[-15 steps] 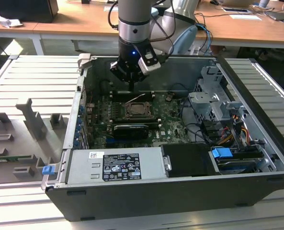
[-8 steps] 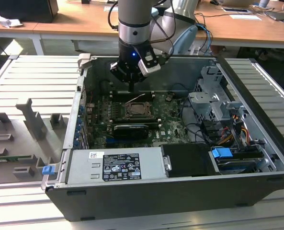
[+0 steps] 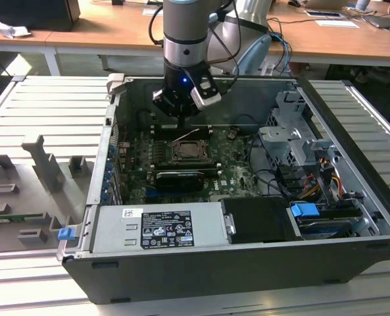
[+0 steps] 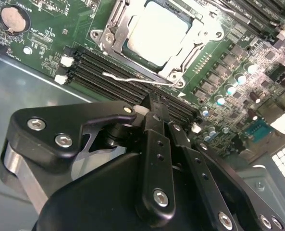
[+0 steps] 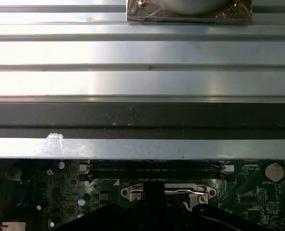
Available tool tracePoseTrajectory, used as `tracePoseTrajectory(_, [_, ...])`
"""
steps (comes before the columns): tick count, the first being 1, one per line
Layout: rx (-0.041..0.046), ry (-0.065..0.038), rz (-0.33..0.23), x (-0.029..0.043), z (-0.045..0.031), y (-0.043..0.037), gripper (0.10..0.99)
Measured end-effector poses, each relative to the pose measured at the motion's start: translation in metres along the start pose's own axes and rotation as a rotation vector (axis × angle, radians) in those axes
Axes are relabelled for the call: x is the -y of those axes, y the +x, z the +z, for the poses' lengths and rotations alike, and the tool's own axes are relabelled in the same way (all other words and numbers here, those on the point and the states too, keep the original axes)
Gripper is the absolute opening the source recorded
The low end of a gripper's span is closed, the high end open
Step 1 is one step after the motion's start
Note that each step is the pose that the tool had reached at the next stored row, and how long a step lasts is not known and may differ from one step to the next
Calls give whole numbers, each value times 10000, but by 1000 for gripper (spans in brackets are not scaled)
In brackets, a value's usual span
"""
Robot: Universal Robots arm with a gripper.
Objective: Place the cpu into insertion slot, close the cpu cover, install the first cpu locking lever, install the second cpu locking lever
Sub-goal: 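Install the first cpu locking lever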
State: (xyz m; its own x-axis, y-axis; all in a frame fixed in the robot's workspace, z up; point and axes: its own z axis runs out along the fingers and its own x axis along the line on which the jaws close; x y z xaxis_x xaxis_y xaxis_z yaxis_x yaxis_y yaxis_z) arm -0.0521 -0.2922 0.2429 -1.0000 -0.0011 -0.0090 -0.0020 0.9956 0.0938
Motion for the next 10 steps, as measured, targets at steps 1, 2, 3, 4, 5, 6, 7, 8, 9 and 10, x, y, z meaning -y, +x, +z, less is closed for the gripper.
tracePoseTrajectory(1, [7, -1, -13, 0, 5, -2, 106])
tracePoseTrajectory(2, [6, 1, -16, 1, 13, -17, 106])
tracePoseTrajectory(3, [6, 1, -18, 2, 21, -38, 106])
tracePoseTrajectory(4, [6, 1, -22, 3, 32, -65, 106])
tracePoseTrajectory(5, [0, -1, -91, 3, 46, -85, 106])
tracePoseTrajectory(6, [-43, -4, -569, 6, 75, -92, 106])
tracePoseTrajectory(7, [-49, -5, -636, -5, 109, -157, 106])
tracePoseTrajectory(8, [-48, -7, -635, -20, 133, -213, 106])
tracePoseTrajectory(9, [-49, -26, -636, -17, 152, -248, 106])
tracePoseTrajectory(10, [-48, -41, -635, -17, 156, -249, 106])
